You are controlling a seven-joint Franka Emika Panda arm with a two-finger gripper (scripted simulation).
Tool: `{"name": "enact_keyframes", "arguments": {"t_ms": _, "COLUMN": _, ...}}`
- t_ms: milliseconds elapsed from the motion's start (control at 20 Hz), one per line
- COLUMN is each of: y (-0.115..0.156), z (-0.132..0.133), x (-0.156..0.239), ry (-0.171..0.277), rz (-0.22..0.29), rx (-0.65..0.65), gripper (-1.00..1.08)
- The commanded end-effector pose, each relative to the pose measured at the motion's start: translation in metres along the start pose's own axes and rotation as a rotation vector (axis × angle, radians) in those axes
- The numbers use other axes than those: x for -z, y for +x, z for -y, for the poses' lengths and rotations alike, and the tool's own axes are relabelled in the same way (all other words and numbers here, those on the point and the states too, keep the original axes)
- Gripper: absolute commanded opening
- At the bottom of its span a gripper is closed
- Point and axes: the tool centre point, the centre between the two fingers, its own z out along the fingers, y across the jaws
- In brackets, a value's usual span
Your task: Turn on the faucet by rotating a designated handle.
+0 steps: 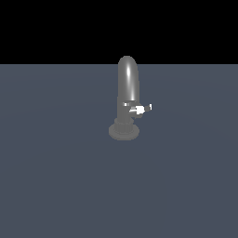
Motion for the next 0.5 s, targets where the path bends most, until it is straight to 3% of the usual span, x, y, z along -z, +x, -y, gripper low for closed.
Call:
{"name": "enact_keyframes", "arguments": {"t_ms": 0, "y": 0.010, "z": 0.002, "x": 0.001, "ry": 0.013, "rz": 0.032, "rx": -0.026, "gripper": -1.00}}
{"name": "enact_keyframes", "arguments": {"t_ms": 450, "y": 0.055, "z": 0.009, "x": 0.002, "ry": 0.074, "rz": 0.172, "rx": -0.144, "gripper": -1.00}}
